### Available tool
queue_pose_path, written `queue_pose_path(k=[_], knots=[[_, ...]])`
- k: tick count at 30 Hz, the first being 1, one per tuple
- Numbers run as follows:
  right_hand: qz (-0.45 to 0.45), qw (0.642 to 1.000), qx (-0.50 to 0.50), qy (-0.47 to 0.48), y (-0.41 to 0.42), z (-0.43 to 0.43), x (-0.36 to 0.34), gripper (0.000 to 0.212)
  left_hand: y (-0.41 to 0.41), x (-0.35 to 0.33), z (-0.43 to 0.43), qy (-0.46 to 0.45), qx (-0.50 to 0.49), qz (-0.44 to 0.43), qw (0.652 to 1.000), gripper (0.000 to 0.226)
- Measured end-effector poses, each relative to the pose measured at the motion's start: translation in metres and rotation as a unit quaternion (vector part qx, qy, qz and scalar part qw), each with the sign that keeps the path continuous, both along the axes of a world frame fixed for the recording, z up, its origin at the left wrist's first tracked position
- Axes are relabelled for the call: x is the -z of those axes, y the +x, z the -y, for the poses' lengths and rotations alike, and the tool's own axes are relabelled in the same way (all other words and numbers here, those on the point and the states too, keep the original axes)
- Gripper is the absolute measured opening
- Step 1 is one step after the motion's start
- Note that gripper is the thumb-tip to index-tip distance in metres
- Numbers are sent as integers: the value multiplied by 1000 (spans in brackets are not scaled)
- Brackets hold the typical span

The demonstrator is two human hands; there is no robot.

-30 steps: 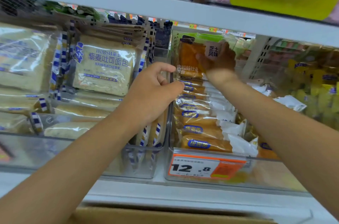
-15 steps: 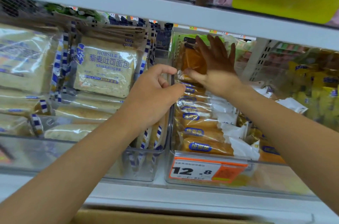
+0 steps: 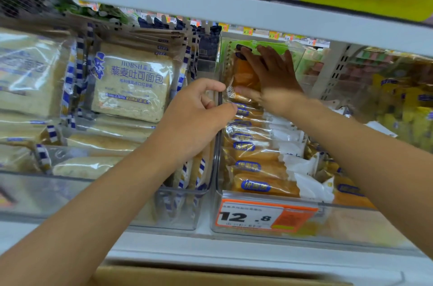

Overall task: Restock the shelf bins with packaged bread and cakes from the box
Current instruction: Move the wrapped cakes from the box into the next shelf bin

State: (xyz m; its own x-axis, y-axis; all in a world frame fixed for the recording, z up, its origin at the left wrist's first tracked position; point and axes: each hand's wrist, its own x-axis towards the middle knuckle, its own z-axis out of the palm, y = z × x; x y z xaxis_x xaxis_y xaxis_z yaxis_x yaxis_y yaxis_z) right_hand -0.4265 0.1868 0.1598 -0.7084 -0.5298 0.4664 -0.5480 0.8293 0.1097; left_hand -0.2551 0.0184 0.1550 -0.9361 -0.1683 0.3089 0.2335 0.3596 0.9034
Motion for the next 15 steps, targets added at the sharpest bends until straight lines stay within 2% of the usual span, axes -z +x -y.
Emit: queue_pose_path(k=[8, 11, 15], knots=[[14, 1000, -9, 11, 46, -11, -9, 83, 2, -2, -1, -7, -10, 1, 1000, 36], [41, 999, -15, -14, 82, -16, -12, 66, 12, -8, -1, -58, -32, 4, 998, 39], [49, 993, -31, -100, 148, -24, -13, 32, 51, -15, -3, -138, -83, -15, 987, 32]])
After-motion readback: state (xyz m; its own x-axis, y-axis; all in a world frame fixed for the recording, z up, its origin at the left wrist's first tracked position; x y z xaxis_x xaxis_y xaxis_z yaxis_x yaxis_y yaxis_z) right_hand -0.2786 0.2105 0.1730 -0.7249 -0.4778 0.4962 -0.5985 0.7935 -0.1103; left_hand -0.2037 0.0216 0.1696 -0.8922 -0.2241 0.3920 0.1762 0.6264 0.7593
